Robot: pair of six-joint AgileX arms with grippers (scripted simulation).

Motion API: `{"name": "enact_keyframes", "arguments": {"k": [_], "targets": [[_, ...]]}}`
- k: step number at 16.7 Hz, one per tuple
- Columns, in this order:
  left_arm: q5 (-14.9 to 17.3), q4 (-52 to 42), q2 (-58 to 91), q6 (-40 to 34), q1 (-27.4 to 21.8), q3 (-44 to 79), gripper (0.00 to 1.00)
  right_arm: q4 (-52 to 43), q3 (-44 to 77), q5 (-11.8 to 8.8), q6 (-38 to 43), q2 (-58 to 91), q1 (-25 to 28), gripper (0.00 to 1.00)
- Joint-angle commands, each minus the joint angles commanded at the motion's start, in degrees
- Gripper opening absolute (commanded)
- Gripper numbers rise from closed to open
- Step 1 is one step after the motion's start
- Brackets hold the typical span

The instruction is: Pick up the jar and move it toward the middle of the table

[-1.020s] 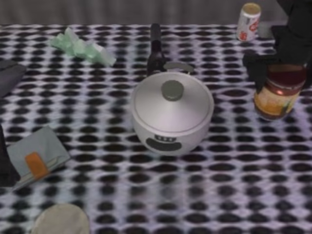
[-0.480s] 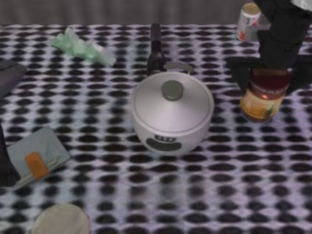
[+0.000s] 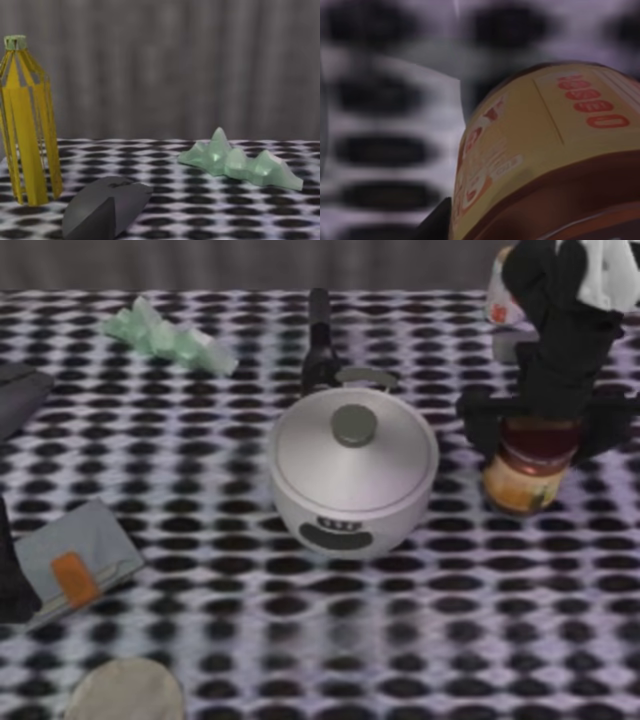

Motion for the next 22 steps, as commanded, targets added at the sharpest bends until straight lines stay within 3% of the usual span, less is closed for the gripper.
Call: {"name": "enact_keyframes", "arguments": {"k": [3, 16, 22], "targets": [[0.0, 0.0, 0.0, 0.0, 0.0, 0.0, 1.0, 0.0, 0.0, 0.0, 0.0, 0.0, 0.0, 0.0], [0.0, 0.0, 0.0, 0.0, 0.0, 0.0, 1.0, 0.0, 0.0, 0.0, 0.0, 0.0, 0.0, 0.98], [0.0, 0.0, 0.0, 0.0, 0.0, 0.0, 1.0, 0.0, 0.0, 0.0, 0.0, 0.0, 0.0, 1.0]]}}
